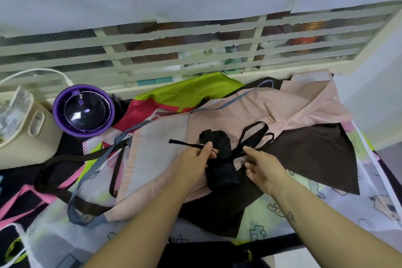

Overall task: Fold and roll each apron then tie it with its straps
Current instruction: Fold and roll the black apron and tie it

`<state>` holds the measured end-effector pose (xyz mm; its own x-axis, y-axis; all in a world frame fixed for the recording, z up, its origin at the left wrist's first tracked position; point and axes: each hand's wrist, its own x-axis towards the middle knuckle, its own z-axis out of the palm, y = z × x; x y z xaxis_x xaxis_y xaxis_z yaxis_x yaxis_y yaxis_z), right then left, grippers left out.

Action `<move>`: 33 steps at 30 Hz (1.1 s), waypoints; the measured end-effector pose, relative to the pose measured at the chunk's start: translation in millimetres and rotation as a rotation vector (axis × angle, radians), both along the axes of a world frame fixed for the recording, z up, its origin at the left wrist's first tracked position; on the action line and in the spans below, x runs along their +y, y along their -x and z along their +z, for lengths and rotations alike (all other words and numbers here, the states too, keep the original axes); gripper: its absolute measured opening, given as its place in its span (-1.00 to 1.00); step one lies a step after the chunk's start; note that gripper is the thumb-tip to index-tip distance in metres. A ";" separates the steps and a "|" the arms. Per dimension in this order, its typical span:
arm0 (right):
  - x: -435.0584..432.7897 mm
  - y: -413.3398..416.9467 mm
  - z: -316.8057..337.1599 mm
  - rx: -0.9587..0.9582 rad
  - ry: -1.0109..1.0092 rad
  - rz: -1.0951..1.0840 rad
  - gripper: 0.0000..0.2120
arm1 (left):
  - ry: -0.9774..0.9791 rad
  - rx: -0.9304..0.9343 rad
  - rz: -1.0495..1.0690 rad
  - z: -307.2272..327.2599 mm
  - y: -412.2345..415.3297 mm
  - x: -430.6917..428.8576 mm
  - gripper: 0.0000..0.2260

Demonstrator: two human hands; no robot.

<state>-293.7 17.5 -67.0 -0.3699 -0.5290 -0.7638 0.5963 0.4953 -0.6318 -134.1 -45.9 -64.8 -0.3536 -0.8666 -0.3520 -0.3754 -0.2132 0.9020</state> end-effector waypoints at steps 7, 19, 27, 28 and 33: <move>-7.1 -21.6 13.0 0.053 0.274 0.227 -0.59 | -0.284 0.167 0.154 -5.1 13.3 -6.9 -0.66; -5.6 14.3 -12.8 0.868 0.145 0.970 -0.62 | 0.007 -0.168 -0.111 -10.0 3.0 -10.4 -0.81; -5.7 13.6 6.1 0.727 0.191 0.859 -0.60 | 0.424 -0.494 -0.629 -8.5 16.3 -8.5 -0.67; -9.4 11.2 17.2 0.725 0.235 0.833 -0.59 | 0.439 -0.491 -0.610 -8.0 18.1 -8.4 -0.69; -52.4 -14.5 47.9 0.762 0.336 0.923 -0.62 | 0.428 -0.604 -0.537 -12.3 27.0 -10.0 -0.74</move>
